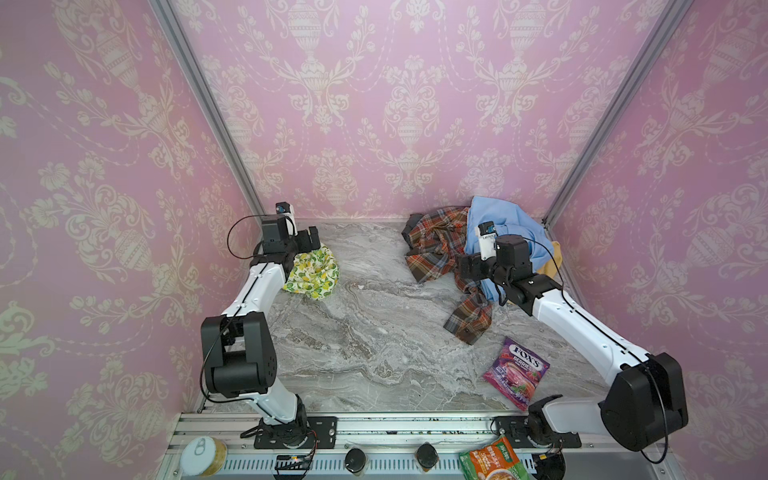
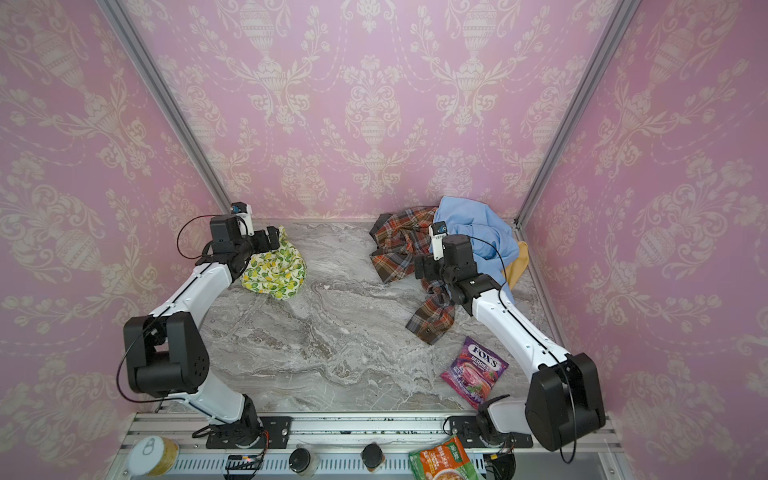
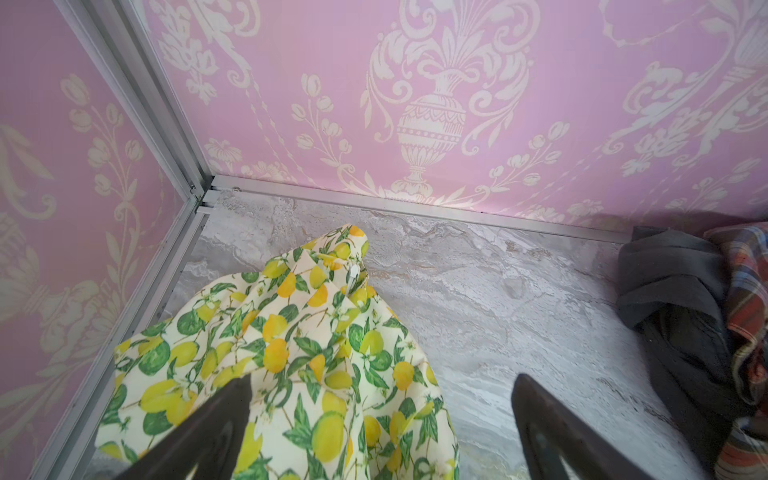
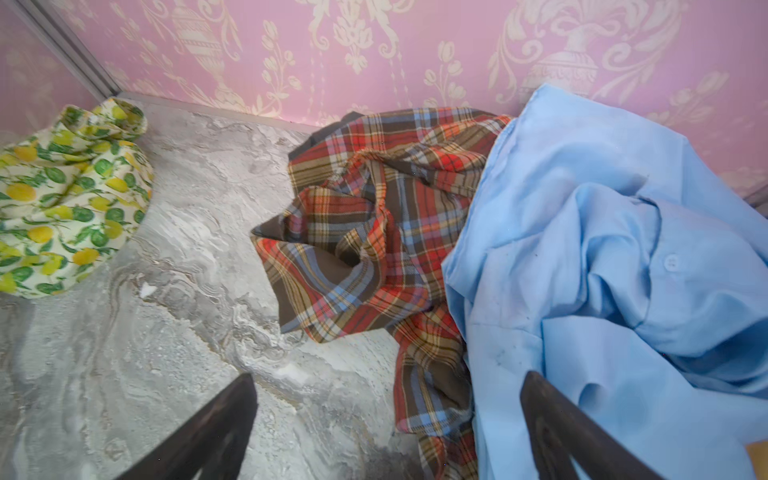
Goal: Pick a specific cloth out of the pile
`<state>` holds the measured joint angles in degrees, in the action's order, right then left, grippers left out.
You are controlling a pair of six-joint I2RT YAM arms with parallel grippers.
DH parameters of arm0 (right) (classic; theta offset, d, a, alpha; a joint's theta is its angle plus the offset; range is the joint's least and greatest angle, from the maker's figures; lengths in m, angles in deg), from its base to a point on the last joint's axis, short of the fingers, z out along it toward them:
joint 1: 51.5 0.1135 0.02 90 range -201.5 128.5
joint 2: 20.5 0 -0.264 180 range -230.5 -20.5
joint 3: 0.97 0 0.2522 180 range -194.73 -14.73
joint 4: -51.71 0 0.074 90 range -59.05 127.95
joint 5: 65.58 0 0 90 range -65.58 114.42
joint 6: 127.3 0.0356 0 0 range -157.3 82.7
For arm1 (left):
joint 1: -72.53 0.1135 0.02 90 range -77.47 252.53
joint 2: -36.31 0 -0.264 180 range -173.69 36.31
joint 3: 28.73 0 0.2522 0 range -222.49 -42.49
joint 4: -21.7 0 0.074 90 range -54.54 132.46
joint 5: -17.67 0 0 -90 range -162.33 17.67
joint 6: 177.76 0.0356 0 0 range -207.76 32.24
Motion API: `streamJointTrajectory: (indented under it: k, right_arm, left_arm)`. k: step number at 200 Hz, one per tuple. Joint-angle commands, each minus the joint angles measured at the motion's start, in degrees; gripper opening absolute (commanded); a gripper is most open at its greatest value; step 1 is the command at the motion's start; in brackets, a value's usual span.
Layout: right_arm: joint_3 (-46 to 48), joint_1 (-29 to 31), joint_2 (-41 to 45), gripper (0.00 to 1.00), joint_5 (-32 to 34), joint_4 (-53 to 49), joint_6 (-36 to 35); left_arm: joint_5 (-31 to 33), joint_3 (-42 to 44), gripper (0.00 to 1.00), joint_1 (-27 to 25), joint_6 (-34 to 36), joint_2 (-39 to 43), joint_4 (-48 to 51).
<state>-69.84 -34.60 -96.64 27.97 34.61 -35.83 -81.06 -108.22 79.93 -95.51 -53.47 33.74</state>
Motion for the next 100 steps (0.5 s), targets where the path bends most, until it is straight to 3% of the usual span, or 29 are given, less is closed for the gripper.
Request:
streamJointTrajectory:
  k: [1, 39, 65, 100]
  right_arm:
    - [7.1, -1.2, 2.4, 1.00, 4.0, 11.3, -3.5]
    - [18.6, -4.7, 3.2, 1.00, 2.9, 25.3, -4.2]
    - [23.1, -7.9, 1.5, 1.00, 0.8, 31.6, -4.6]
    - [28.0, -13.6, 0.8, 1.00, -3.0, 37.7, -1.6]
  left_arm:
    - [0.6, 7.4, 0.99, 0.6, -3.6, 5.3, -7.4]
    - [5.0, 18.5, 0.99, 0.8, -2.9, 6.8, -13.3]
    - [7.6, 25.8, 0.99, 0.8, -1.3, 4.5, -22.5]
    - [9.5, 28.1, 0.99, 0.8, -0.4, 3.0, -25.0]
